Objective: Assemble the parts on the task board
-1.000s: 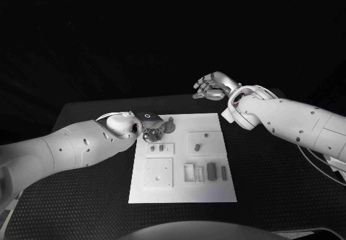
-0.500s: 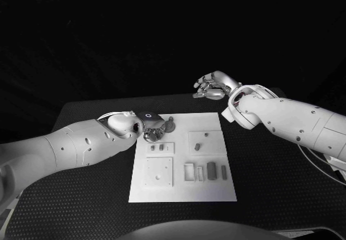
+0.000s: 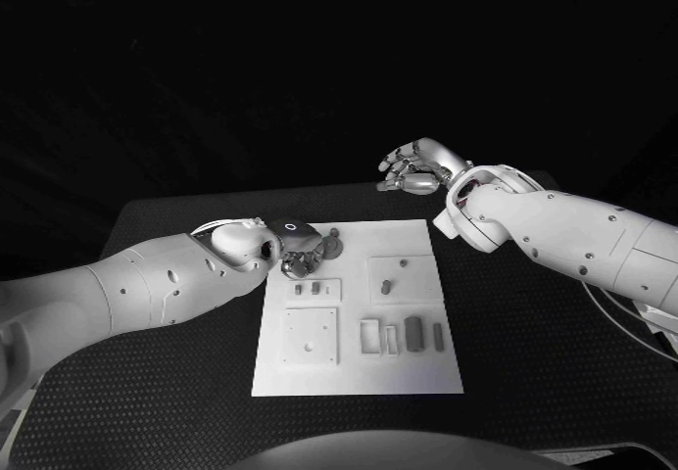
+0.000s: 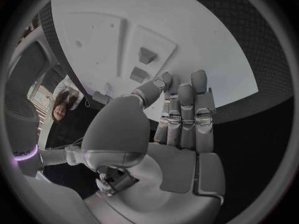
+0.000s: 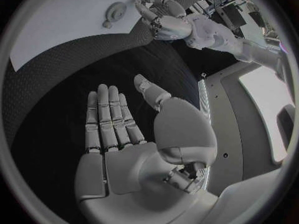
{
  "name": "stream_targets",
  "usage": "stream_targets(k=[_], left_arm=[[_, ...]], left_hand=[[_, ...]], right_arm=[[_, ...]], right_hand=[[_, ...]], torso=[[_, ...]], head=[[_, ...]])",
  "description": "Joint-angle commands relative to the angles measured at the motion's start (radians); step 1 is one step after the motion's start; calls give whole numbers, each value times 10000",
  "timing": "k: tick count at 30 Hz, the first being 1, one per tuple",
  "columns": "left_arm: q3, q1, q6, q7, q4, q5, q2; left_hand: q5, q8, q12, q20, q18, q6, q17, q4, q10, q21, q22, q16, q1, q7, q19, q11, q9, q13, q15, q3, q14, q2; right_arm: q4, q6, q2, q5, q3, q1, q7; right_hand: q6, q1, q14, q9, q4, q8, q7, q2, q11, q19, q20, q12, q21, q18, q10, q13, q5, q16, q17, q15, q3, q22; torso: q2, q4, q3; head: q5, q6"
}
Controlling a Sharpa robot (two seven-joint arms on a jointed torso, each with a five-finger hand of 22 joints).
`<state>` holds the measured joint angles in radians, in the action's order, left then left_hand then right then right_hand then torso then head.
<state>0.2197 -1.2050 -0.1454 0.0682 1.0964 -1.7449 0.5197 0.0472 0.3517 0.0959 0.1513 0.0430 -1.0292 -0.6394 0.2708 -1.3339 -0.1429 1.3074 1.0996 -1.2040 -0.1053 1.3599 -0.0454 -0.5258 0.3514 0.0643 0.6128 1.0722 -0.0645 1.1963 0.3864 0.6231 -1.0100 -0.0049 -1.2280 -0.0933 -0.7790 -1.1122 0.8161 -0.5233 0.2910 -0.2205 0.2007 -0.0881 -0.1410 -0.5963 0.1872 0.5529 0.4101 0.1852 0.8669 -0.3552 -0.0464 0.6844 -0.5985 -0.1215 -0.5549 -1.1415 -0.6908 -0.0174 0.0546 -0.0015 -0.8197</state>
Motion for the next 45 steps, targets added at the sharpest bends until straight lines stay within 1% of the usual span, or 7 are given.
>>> stream_targets(k=[1, 9, 13, 21, 26, 32, 45], left_arm=[[87, 100, 374, 29, 10, -52, 20], [95, 101, 303, 46, 27, -52, 56], [93, 100, 264, 29, -5, -52, 79], [93, 98, 255, -49, -76, 101, 116], [94, 98, 107, -62, -78, 250, 125], [94, 97, 120, -56, -89, 257, 140], [93, 97, -93, -82, -106, 338, 178]], left_hand=[[35, 14, -55, 69, 211, -123, -13, -23, -82, 33, 109, -42, 32, -20, 6, 24, -11, 9, -13, 41, 67, 80], [35, 18, -55, 74, 211, -135, -23, -25, -97, 34, 113, -49, 37, -15, 18, 29, -15, 16, -9, 38, 80, 75], [35, 11, -64, 74, 208, -128, -28, -30, -92, 39, 114, -60, 50, -19, 20, 26, -14, 16, -10, 32, 81, 64], [33, -70, -192, 49, 186, 30, -60, -75, 67, 123, 108, -167, 108, -84, -52, -39, -22, -8, -67, 23, 15, 59], [31, -207, -300, -6, 194, 293, -114, -75, 307, 183, 117, -226, 183, -180, -103, -133, -9, -46, -149, -65, -55, -118], [29, -374, -280, -38, 236, 624, -184, -37, 361, 208, 140, -241, 177, -281, -94, -153, 21, -37, -170, -120, -61, -249], [31, -470, -263, -57, 260, 840, -253, -13, 378, 231, 160, -268, 148, -291, -72, -158, 27, -15, -177, -132, -60, -328]], right_arm=[[13, -63, -2, 34, 8, -6, -77], [13, -47, 1, 32, 8, -6, -46], [4, -37, -4, 33, 8, -6, -47], [1, -84, 13, 38, 8, -6, -39], [-7, -177, 16, 43, 8, -6, 31], [-7, -207, 18, 61, 8, -6, 45], [-22, -240, 13, 61, 7, -6, 45]], right_hand=[[70, 57, -24, 13, 6, -64, 147, 46, -61, 66, -8, -63, -48, -71, -43, 11, -14, -55, 18, -32, 54, -10], [75, 86, -20, 18, -2, -69, 149, 67, -65, 67, -1, -64, -53, -72, -38, 41, -14, -60, 30, -37, 63, -16], [87, 114, -25, 24, -3, -69, 152, 67, -69, 74, 3, -69, -61, -72, -42, 65, -13, -67, 40, -41, 75, -20], [118, 163, -145, 43, 0, -75, 158, 69, -88, 191, 25, -92, -139, -99, -80, 155, -14, -153, 101, -92, 90, -21], [168, 160, -298, 66, 3, -74, 174, 62, -121, 347, 50, -121, -233, -138, -146, 257, -13, -254, 175, -173, 92, -30], [221, 167, -386, 86, 2, -66, 193, 60, -151, 439, 66, -140, -286, -163, -204, 330, -13, -309, 224, -221, 100, -47], [258, 170, -488, 104, 1, -76, 205, 66, -174, 550, 85, -143, -347, -194, -252, 420, -13, -367, 286, -276, 111, -80]], torso=[[-2, 15, 1], [-1, -1, 11], [-7, -9, 0], [1, 17, -2], [0, 16, -10], [-3, 3, -8], [-3, 9, -10]], head=[[-13, -4], [-37, -2], [-34, -7], [-44, -11], [-43, -10], [-24, -18], [-34, -32]])
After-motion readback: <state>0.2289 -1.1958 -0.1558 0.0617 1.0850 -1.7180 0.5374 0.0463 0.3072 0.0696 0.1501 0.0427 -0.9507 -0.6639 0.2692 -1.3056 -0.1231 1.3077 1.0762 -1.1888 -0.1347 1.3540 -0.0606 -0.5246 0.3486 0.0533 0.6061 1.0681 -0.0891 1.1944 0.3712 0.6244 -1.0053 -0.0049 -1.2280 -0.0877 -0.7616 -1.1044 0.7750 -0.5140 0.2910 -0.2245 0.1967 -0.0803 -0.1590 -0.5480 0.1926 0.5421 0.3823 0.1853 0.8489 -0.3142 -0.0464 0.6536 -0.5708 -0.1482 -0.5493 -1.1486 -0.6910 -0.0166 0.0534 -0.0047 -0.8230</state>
